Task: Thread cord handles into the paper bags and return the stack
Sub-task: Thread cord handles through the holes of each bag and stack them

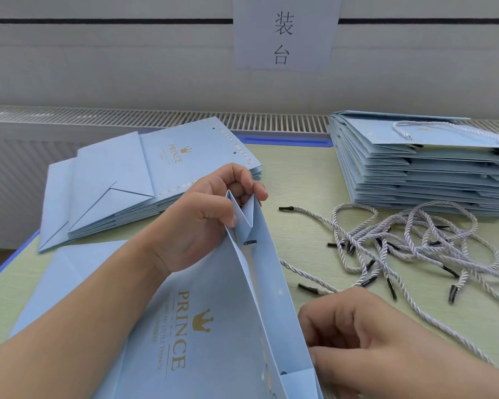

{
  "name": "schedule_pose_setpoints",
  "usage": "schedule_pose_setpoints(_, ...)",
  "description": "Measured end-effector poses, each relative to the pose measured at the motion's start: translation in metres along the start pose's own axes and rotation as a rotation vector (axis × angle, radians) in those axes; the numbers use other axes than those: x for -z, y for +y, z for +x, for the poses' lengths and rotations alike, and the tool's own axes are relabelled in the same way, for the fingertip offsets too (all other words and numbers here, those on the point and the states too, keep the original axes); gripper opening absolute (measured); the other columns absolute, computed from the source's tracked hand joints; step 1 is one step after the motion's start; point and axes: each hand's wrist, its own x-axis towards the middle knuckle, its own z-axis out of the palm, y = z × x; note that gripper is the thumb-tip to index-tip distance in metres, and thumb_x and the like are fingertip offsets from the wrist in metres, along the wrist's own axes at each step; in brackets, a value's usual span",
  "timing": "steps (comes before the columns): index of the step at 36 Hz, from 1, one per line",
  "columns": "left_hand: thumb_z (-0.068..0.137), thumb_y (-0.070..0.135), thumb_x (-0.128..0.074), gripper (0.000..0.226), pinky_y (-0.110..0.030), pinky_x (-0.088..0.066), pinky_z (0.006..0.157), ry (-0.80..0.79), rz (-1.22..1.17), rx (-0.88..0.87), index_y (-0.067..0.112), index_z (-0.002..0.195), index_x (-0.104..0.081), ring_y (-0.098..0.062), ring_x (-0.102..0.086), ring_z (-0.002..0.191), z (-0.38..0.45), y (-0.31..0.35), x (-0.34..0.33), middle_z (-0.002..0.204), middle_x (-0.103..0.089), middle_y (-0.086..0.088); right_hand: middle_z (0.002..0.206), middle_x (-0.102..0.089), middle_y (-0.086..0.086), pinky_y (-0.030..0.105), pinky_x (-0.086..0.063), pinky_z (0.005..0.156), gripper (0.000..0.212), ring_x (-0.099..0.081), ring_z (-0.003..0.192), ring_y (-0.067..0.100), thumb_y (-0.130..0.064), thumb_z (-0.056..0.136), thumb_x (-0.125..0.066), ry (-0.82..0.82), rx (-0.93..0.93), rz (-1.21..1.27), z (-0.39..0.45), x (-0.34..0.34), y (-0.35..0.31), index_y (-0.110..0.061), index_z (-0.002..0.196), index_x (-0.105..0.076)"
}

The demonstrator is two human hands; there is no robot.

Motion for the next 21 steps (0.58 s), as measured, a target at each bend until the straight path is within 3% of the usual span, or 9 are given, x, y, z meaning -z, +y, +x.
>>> schedule_pose_setpoints(4, 0.041, -0.001, -0.049, 0.047, -0.025, -0.046, 0.063, -0.008, 0.015, -0.009, 0.013, 0.086, -0.049, -0.016, -0.052, 0.079, -0.001, 0.001, -0.001, 0.089, -0.061, -0.003, 0.062, -0.057, 0.005, 0.015, -0.036, 0.049, 0.011, -0.048, 0.052, 0.009, -0.017, 0.073, -0.063, -0.092, -0.105, 0.169, 0.001, 0.003, 0.002, -0.018, 0.062, -0.064)
schedule_pose_setpoints(9, 0.042, 0.005, -0.052, 0.044, -0.024, -0.046, 0.062, -0.025, 0.025, -0.027, 0.015, 0.086, -0.051, -0.014, -0.053, 0.078, -0.001, 0.004, -0.001, 0.091, -0.06, -0.003, 0.069, -0.055, 0.009, 0.019, -0.032, 0.052, 0.008, -0.045, 0.058, 0.012, -0.02, 0.072, -0.061, -0.186, -0.158, 0.207, 0.003, 0.004, 0.001, -0.019, 0.064, -0.063)
schedule_pose_setpoints(12, 0.042, 0.006, -0.053, 0.043, -0.023, -0.046, 0.06, -0.022, 0.025, -0.023, 0.014, 0.085, -0.051, -0.014, -0.052, 0.075, -0.001, 0.004, -0.001, 0.09, -0.06, -0.003, 0.078, -0.056, 0.012, 0.021, -0.034, 0.057, 0.017, -0.048, 0.064, 0.015, -0.019, 0.076, -0.061, -0.245, -0.177, 0.27, 0.005, 0.004, 0.001, -0.003, 0.079, -0.065)
schedule_pose_setpoints(15, 0.042, -0.002, -0.048, 0.046, -0.025, -0.044, 0.061, -0.011, 0.021, -0.016, 0.015, 0.084, -0.051, -0.015, -0.051, 0.077, -0.001, 0.004, -0.002, 0.088, -0.06, -0.002, 0.098, -0.058, 0.035, 0.035, -0.035, 0.073, 0.042, -0.047, 0.084, 0.03, -0.017, 0.081, -0.059, -0.262, -0.182, 0.268, 0.009, 0.003, 0.007, 0.016, 0.106, -0.055)
schedule_pose_setpoints(17, 0.043, -0.005, -0.045, 0.047, -0.026, -0.042, 0.063, -0.001, 0.028, -0.016, 0.014, 0.085, -0.05, -0.015, -0.048, 0.079, 0.0, 0.005, -0.003, 0.088, -0.059, -0.001, 0.112, -0.049, 0.048, 0.042, -0.028, 0.079, 0.043, -0.043, 0.092, 0.033, -0.015, 0.084, -0.058, -0.246, -0.153, 0.252, 0.011, 0.0, 0.007, 0.018, 0.11, -0.052)
schedule_pose_setpoints(21, 0.048, -0.009, -0.038, 0.045, -0.026, -0.039, 0.065, 0.032, 0.044, -0.009, 0.014, 0.085, -0.047, -0.015, -0.047, 0.08, 0.0, 0.005, -0.006, 0.087, -0.058, 0.0, 0.116, -0.05, 0.045, 0.043, -0.028, 0.081, 0.042, -0.045, 0.095, 0.033, -0.017, 0.085, -0.06, -0.206, -0.108, 0.244, 0.014, -0.005, 0.01, 0.015, 0.111, -0.055)
